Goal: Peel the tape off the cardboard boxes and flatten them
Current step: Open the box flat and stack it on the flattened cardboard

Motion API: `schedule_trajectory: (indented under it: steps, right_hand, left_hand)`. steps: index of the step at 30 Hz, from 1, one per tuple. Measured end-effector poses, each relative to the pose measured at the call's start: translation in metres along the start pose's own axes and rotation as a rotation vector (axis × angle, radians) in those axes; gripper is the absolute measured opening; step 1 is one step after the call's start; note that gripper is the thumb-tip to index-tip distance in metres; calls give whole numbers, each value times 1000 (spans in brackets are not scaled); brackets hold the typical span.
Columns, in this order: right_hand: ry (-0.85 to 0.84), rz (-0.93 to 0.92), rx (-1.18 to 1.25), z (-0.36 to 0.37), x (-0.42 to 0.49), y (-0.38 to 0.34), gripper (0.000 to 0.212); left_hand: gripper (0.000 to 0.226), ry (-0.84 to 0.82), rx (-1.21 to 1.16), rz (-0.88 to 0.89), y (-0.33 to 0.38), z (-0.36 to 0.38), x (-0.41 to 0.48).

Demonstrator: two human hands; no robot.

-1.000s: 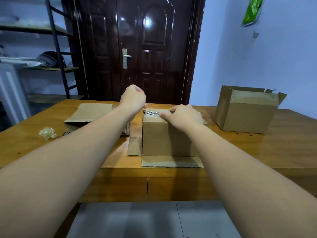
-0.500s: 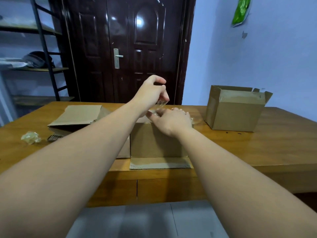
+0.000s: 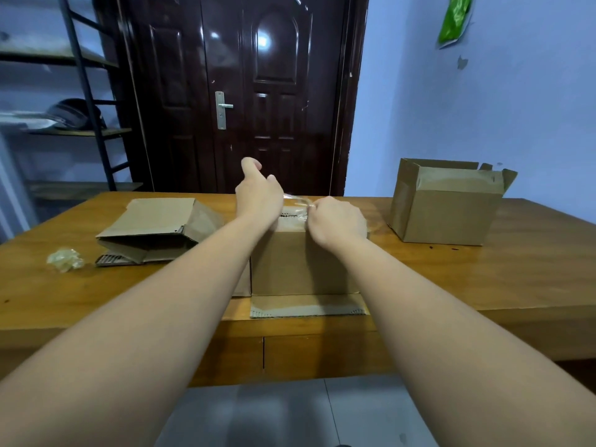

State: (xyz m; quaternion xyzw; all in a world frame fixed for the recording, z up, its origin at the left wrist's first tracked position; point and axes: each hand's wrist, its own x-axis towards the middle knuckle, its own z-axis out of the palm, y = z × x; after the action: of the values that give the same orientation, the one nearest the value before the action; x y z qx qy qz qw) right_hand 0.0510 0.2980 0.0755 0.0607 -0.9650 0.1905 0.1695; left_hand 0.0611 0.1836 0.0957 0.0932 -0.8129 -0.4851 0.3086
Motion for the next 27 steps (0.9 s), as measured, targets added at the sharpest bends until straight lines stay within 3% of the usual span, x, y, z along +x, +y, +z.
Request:
schedule_trajectory:
  steps: [7,12,15,19,23,27]
  right_hand:
    - [102,110,42,-3,2,2,27]
    - [105,267,214,-18,13,10,35]
    - [166,338,433,-15,20,18,40]
    - [179,312,813,-11,27,24,32]
    - [222,569,1555,-30,20,35,37]
    - [293,767,1636,-33,10,50,30]
  left_hand:
    - [31,-247,360,112,-11,5,2]
    - [37,-378,625,238,-10,9,0]
    - [42,-379,705,303,-11,13,-1]
    - [43,-406,671,274,-13,14,3]
    - [41,-419,653,255,-11,12,3]
    - [40,-411,656,265,-11,12,1]
